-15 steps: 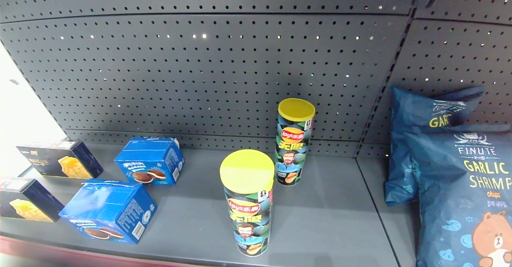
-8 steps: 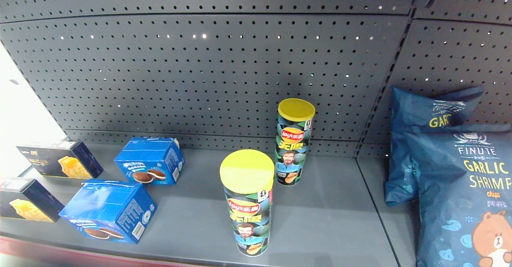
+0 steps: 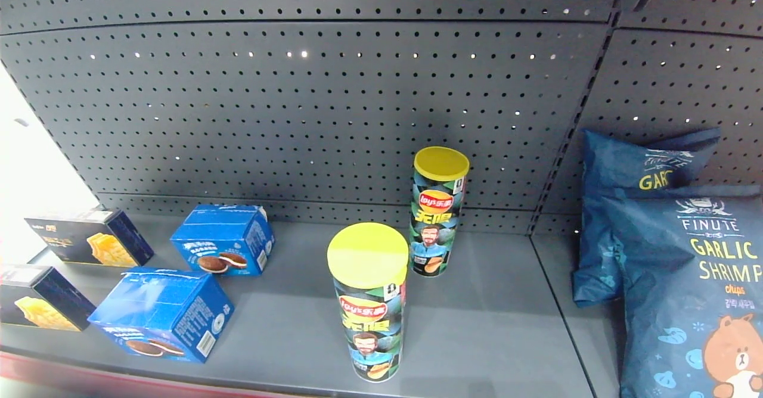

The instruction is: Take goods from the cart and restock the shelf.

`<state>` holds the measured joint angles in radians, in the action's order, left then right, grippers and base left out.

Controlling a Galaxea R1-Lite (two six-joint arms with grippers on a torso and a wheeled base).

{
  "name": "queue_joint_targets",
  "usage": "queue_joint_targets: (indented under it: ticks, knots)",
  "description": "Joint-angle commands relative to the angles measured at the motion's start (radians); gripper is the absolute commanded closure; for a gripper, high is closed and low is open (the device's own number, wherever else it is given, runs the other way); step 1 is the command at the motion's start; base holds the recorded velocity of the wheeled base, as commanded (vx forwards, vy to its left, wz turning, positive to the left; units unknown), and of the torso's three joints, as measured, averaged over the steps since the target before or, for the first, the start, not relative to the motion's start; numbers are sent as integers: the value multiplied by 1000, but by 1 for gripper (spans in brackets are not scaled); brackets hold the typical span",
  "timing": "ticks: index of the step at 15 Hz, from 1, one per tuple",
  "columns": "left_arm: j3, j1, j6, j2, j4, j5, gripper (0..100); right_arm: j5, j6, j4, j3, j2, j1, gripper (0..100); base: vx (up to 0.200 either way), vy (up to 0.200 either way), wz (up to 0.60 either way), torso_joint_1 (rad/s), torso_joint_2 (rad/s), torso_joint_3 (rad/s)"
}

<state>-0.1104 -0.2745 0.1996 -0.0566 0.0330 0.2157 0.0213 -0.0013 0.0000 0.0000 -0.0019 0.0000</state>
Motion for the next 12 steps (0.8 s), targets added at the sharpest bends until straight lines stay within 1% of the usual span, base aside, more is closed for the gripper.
queue_joint_targets:
  ticks: [1, 2, 3, 4, 5, 6, 7, 8, 9, 10, 11, 12]
  knots:
    - [-218, 176, 77, -313, 21, 82, 0, 0, 0, 0, 0, 2, 0, 0, 0, 0, 0, 0, 0, 0]
    - [-296, 219, 104, -416, 19, 134, 0, 0, 0, 0, 0, 2, 0, 0, 0, 0, 0, 0, 0, 0]
    - [-362, 247, 135, -516, 21, 188, 0, 0, 0, 0, 0, 2, 0, 0, 0, 0, 0, 0, 0, 0]
    - [-430, 278, 185, -615, 35, 232, 0, 0, 0, 0, 0, 2, 0, 0, 0, 0, 0, 0, 0, 0]
    - [-477, 301, 233, -695, 47, 258, 0, 0, 0, 0, 0, 2, 0, 0, 0, 0, 0, 0, 0, 0]
    - [-502, 327, 276, -764, 62, 274, 0, 0, 0, 0, 0, 2, 0, 0, 0, 0, 0, 0, 0, 0]
    - [-509, 348, 296, -806, 73, 283, 0, 0, 0, 0, 0, 2, 0, 0, 0, 0, 0, 0, 0, 0]
    - [-503, 382, 308, -878, 96, 307, 0, 0, 0, 0, 0, 2, 0, 0, 0, 0, 0, 0, 0, 0]
    - [-491, 402, 308, -916, 111, 310, 0, 0, 0, 0, 0, 2, 0, 0, 0, 0, 0, 0, 0, 0]
    - [-449, 422, 308, -982, 153, 312, 0, 0, 0, 0, 0, 2, 0, 0, 0, 0, 0, 0, 0, 0]
    - [-422, 426, 307, -1026, 200, 312, 0, 0, 0, 0, 0, 2, 0, 0, 0, 0, 0, 0, 0, 0]
    - [-410, 440, 305, -1065, 225, 312, 0, 0, 0, 0, 0, 2, 0, 0, 0, 0, 0, 0, 0, 0]
